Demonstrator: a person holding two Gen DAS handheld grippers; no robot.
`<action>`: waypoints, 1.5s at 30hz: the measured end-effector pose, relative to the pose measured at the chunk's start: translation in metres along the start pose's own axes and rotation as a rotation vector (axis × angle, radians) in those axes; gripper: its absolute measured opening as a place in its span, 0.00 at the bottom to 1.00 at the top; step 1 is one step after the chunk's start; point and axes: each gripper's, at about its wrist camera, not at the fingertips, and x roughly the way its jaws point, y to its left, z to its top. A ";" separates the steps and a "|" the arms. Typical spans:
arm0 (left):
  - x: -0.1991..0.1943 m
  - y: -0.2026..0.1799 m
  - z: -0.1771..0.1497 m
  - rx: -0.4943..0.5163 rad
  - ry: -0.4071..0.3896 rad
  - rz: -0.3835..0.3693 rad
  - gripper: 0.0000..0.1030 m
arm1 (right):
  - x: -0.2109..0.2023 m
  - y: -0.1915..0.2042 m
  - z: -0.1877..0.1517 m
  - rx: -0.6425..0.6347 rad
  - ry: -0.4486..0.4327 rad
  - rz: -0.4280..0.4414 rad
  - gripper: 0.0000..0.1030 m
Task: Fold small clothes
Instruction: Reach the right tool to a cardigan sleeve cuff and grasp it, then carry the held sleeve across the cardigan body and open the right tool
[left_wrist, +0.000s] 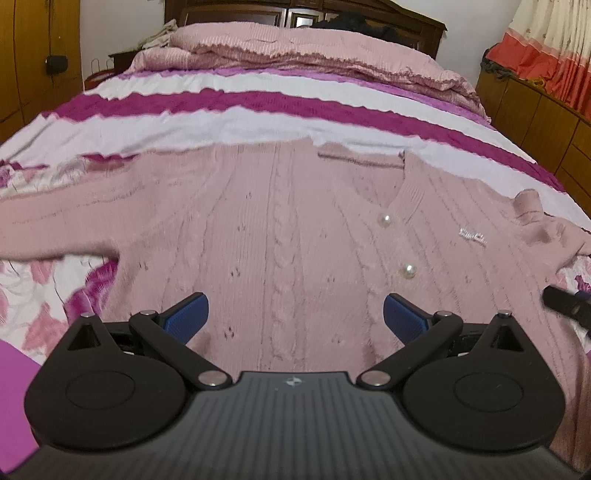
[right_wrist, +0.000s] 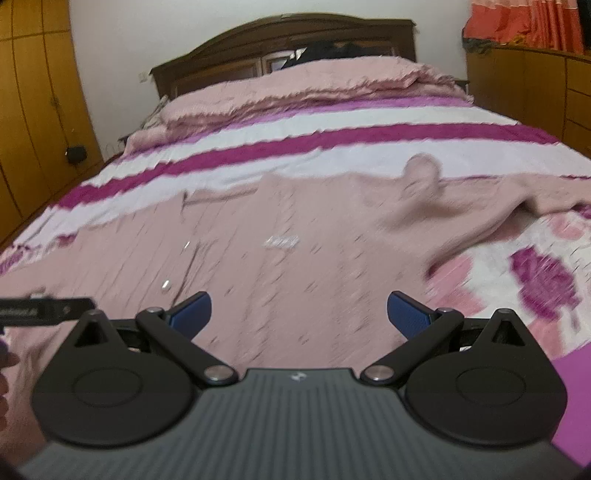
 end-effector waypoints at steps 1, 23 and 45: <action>-0.002 -0.002 0.002 0.005 -0.001 0.004 1.00 | 0.000 -0.008 0.005 0.003 -0.002 -0.007 1.00; 0.016 -0.003 0.014 -0.087 0.106 0.057 1.00 | 0.076 -0.251 0.049 0.501 -0.075 -0.250 1.00; 0.026 0.006 -0.004 -0.089 0.142 0.128 1.00 | 0.081 -0.303 0.062 0.601 -0.270 -0.319 0.10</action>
